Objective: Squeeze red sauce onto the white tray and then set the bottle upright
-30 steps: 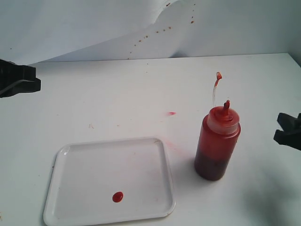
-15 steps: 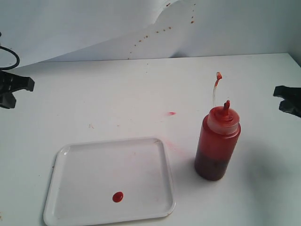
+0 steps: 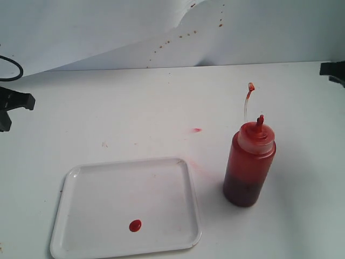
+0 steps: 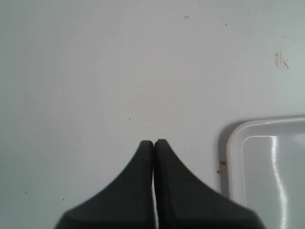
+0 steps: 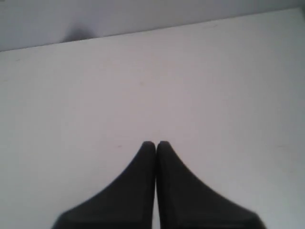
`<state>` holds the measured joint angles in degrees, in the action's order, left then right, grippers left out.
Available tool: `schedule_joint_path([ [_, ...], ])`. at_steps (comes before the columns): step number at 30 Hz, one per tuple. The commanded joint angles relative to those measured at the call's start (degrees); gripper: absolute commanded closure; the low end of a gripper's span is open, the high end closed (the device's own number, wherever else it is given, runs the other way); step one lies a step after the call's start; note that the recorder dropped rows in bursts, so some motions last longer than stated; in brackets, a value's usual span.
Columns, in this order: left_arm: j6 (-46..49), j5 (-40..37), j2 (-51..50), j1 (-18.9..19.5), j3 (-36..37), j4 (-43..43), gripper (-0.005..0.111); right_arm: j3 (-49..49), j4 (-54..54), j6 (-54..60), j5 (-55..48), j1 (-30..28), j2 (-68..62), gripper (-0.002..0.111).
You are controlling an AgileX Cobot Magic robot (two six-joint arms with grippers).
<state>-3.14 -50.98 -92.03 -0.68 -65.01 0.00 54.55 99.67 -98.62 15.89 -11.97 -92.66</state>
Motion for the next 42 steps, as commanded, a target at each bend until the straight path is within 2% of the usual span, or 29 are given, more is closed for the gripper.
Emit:
schedule_joint_path([
  [1, -0.6, 1.7, -0.1, 0.1, -0.4, 0.3, 0.107, 0.8, 0.3, 6.6, -21.4, 0.0, 0.3, 0.108],
  [5, -0.6, 3.3, -0.1, 0.1, -0.4, 0.3, 0.107, -0.6, 0.3, 13.9, -37.7, -0.1, 0.3, 0.108],
  [7, -0.6, 3.4, -0.1, 0.1, -0.4, 0.3, 0.107, -1.9, -0.9, 19.8, -41.4, -0.1, 0.3, 0.108],
  [9, -0.6, 3.4, -0.1, 0.1, -0.4, 0.3, 0.107, -2.9, -7.5, 26.8, -41.9, -0.1, 0.3, 0.108],
  [11, -0.6, 3.2, -0.1, 0.1, -0.4, 0.3, 0.107, -3.5, -22.8, 34.7, -41.7, 0.0, 0.3, 0.108],
  [12, -0.6, 3.2, -0.1, 0.1, -0.4, 0.3, 0.107, -3.5, -35.2, 42.5, -41.1, 0.2, 0.3, 0.108],
  [15, -0.6, 2.4, -0.1, 0.1, -0.4, 0.6, 0.107, -2.8, -73.3, 81.5, -40.1, 1.5, 0.8, 0.108],
  [16, -0.4, 1.9, -0.1, 0.1, -0.4, 0.6, 0.107, -2.3, -82.3, 90.9, -41.2, 2.1, 1.1, 0.108],
  [18, 0.9, 0.3, -0.1, 0.1, -0.4, 0.6, 0.107, -0.9, -98.3, 101.4, -43.9, 2.8, 2.5, 0.108],
  [20, 0.9, -1.4, -0.1, 0.1, -0.4, 0.6, 0.107, 0.8, -106.3, 105.2, -48.2, 3.0, 3.7, 0.108],
  [27, 3.1, -3.4, 0.4, 0.1, -0.4, 0.4, 0.107, 1.9, -105.4, 107.3, -61.9, 6.5, 5.9, 0.108],
  [31, 4.1, -5.1, 1.4, 0.1, -0.4, 0.0, 0.107, 1.9, -105.1, 107.8, -64.2, 8.1, 5.9, 0.108],
  [42, 5.7, -8.3, 8.4, 0.1, -0.4, 0.0, 0.107, 1.9, -103.5, 107.6, -68.6, 8.1, 10.8, 0.108],
])
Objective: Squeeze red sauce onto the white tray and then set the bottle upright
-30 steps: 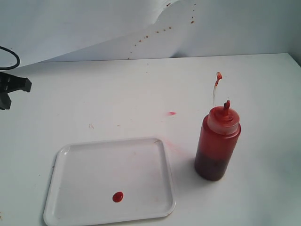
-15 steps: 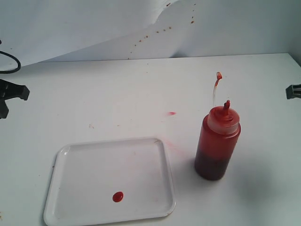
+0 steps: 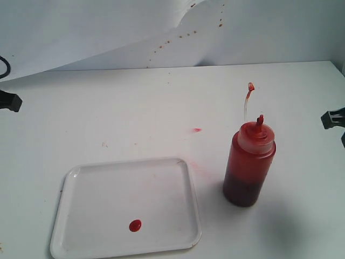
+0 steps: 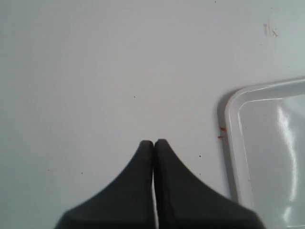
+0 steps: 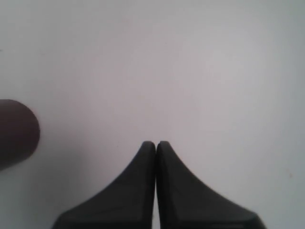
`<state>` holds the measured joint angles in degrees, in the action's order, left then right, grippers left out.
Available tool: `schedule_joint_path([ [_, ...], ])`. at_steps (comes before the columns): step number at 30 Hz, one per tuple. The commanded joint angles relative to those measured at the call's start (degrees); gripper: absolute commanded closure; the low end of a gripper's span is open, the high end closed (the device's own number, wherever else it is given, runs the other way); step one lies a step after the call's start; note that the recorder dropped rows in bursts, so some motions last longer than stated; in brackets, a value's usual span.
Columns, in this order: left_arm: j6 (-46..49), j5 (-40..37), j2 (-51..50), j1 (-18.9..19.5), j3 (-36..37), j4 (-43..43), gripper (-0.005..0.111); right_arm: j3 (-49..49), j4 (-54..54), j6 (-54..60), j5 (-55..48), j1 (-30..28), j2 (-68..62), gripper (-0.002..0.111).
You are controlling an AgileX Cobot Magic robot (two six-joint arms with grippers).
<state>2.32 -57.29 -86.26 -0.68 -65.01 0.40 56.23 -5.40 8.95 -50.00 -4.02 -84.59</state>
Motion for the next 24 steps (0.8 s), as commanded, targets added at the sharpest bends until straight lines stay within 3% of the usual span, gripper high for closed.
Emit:
schedule_joint_path([
  [1, 0.3, -3.0, 3.5, 0.1, -0.4, -0.4, 0.107, 0.2, 2.7, 0.0, -3.7, 0.1, 3.5, 0.108],
  [8, -3.5, -3.6, 13.3, 0.1, 2.7, 6.0, 0.107, 0.2, 5.4, -0.2, -10.2, 0.1, 11.8, 0.108],
  [24, -3.6, -6.5, 49.0, 0.1, 3.5, 6.0, 0.107, 0.2, 0.9, 4.0, -11.3, 0.1, 45.8, 0.108],
])
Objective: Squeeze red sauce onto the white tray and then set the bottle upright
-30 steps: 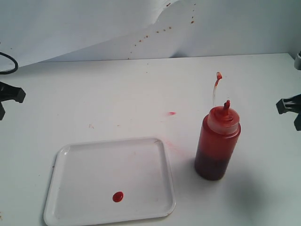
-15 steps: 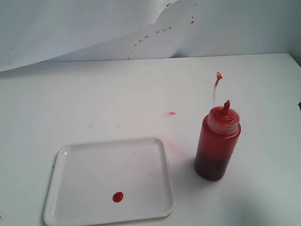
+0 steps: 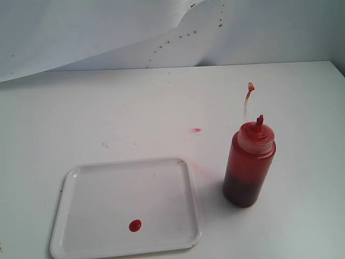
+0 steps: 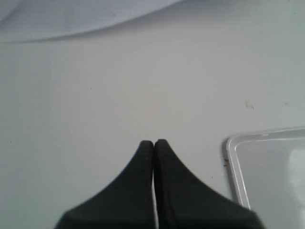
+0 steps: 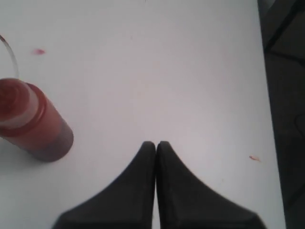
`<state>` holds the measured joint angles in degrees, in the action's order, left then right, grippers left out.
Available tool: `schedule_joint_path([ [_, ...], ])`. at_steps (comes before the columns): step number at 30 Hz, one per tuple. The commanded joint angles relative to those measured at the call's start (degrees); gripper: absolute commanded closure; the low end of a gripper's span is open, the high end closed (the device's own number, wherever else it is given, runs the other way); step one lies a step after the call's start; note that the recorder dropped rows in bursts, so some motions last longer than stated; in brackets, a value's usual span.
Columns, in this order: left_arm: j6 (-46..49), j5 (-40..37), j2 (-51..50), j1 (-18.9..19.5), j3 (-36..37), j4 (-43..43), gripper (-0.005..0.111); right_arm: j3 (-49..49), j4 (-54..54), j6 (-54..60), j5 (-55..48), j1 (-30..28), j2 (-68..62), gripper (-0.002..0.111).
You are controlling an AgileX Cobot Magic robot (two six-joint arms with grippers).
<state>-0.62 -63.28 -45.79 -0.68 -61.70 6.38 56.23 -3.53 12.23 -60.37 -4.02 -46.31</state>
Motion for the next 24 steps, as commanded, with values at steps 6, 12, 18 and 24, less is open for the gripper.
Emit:
schedule_joint_path([
  [6, -0.6, -1.5, 22.3, 0.1, 0.2, -0.6, 0.107, 0.2, -1.4, 0.9, -1.3, 0.1, 19.5, 0.108],
  [12, -0.6, -3.1, 35.1, 0.1, 0.2, -1.5, 0.107, 0.2, -2.1, 0.9, -4.4, 0.1, 28.3, 0.108],
  [18, -0.6, -4.3, 45.0, 0.1, 0.2, -1.4, 0.107, 0.2, -1.9, 0.9, -4.8, 0.6, 34.5, 0.108],
  [24, -0.9, -6.7, 45.8, -0.1, -0.5, -1.9, 0.107, 0.2, -1.7, 2.4, -5.9, 3.6, 40.4, 0.108],
])
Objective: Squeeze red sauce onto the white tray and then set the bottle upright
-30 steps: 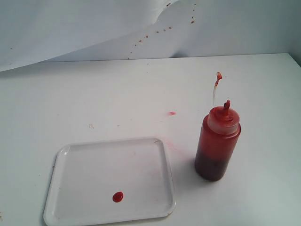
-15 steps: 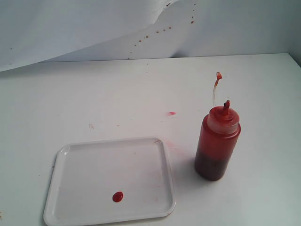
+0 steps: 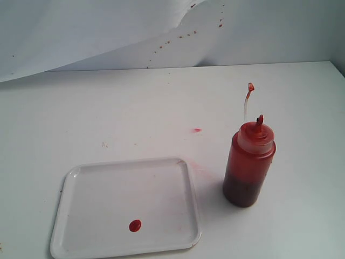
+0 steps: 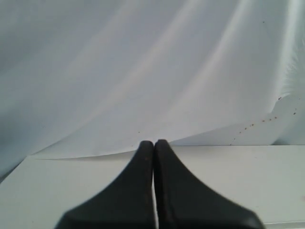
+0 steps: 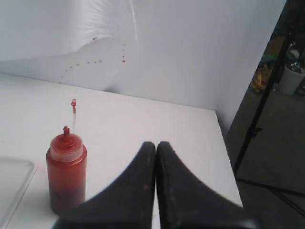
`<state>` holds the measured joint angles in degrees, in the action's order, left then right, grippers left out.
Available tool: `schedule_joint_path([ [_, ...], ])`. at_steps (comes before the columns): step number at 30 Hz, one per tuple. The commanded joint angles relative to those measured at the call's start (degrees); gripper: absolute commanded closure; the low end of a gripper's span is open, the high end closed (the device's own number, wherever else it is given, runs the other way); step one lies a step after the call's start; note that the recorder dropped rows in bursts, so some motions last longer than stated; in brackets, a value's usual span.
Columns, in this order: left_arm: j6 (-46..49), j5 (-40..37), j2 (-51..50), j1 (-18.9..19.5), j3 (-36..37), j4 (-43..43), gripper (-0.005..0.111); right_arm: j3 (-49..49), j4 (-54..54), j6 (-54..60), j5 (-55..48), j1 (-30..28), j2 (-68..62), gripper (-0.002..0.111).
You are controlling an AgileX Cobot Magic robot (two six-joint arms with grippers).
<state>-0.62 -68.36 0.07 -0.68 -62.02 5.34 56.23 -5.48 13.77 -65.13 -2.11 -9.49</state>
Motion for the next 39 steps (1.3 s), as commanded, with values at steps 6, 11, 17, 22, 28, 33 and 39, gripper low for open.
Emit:
schedule_joint_path([
  [6, -0.9, -1.6, -0.1, -0.1, -0.2, -0.9, 0.107, -1.8, 1.2, 0.8, -1.1, 1.7, 9.2, 0.108],
  [11, -1.1, -1.6, -0.1, -0.1, -0.2, -0.9, 0.107, -6.2, 1.7, 0.8, -0.1, 1.7, 9.5, 0.108],
  [17, -0.8, 2.2, -0.1, -0.1, 0.6, -1.5, 0.107, -12.6, -0.3, 1.0, 10.2, 1.7, 9.5, 0.108],
  [22, -0.8, 10.7, -0.1, -0.1, 8.1, -2.2, 0.107, -20.3, -0.9, 0.7, 18.2, 1.7, 9.5, 0.108],
  [28, -0.8, 41.4, -0.1, -0.1, 34.0, -3.3, 0.107, -39.3, -1.1, 0.7, 48.3, 1.7, 9.5, 0.108],
  [33, -0.8, 62.9, -0.1, -0.1, 52.0, -3.3, 0.107, -51.8, -1.5, 0.7, 64.1, 1.7, 9.5, 0.108],
  [39, -0.8, 67.5, -0.1, -0.1, 62.0, -3.3, 0.107, -56.2, 0.0, 1.3, 56.4, 1.7, 9.5, 0.108],
])
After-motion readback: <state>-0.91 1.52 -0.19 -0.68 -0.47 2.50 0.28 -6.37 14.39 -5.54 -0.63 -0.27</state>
